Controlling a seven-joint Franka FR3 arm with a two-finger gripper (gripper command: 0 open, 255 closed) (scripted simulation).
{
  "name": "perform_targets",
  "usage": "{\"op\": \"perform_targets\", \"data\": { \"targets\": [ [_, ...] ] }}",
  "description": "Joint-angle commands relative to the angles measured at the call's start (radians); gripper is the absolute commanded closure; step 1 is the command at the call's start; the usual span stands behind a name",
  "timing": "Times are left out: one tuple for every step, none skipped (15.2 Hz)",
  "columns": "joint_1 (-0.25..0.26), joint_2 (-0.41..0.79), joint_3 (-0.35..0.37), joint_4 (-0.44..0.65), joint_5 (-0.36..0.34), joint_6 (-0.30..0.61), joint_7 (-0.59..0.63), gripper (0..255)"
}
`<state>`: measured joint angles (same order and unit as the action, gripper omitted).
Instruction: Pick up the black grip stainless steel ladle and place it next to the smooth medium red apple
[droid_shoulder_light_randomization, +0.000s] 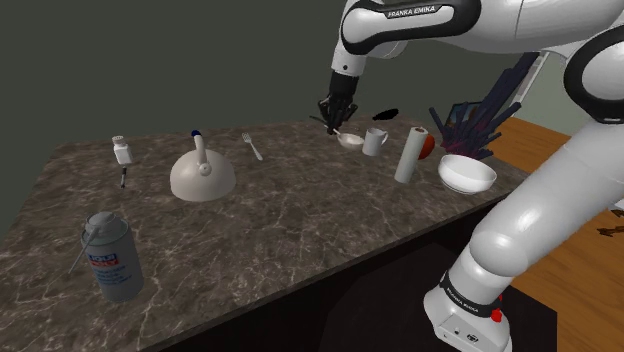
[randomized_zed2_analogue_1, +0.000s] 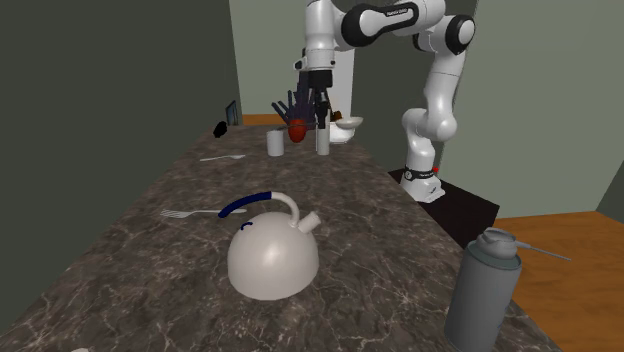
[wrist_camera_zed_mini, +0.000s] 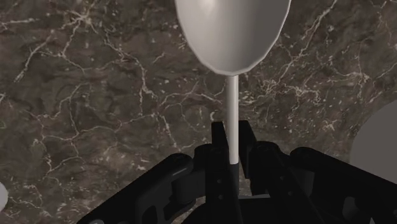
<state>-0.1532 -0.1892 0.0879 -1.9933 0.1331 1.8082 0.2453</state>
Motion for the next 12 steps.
{"op": "perform_targets", "data": {
  "targets": [
    [-0.018,-0.05,-0.027,-0.049,-0.001,-0.007,-0.045,255],
    [-0.026,-0.07,-0.04,-0.068,-0.004,-0.01,-0.066,255],
    [-0.035,-0.089,-0.054,-0.087,-0.007,-0.013,-0.088,255],
    [-0.044,-0.107,-0.069,-0.104,-0.011,-0.016,-0.11,255],
    [-0.053,-0.125,-0.083,-0.12,-0.016,-0.02,-0.131,255],
    [-0.063,-0.141,-0.098,-0.135,-0.021,-0.024,-0.153,255],
    [-0.072,-0.157,-0.113,-0.149,-0.027,-0.028,-0.175,255],
    [-0.081,-0.171,-0.129,-0.161,-0.033,-0.033,-0.197,255],
    [-0.091,-0.185,-0.144,-0.173,-0.04,-0.037,-0.219,255],
    [-0.1,-0.198,-0.16,-0.183,-0.047,-0.042,-0.241,255],
    [-0.11,-0.21,-0.176,-0.193,-0.055,-0.046,-0.263,255],
    [-0.12,-0.22,-0.192,-0.201,-0.063,-0.051,-0.285,255]
  ]
}}
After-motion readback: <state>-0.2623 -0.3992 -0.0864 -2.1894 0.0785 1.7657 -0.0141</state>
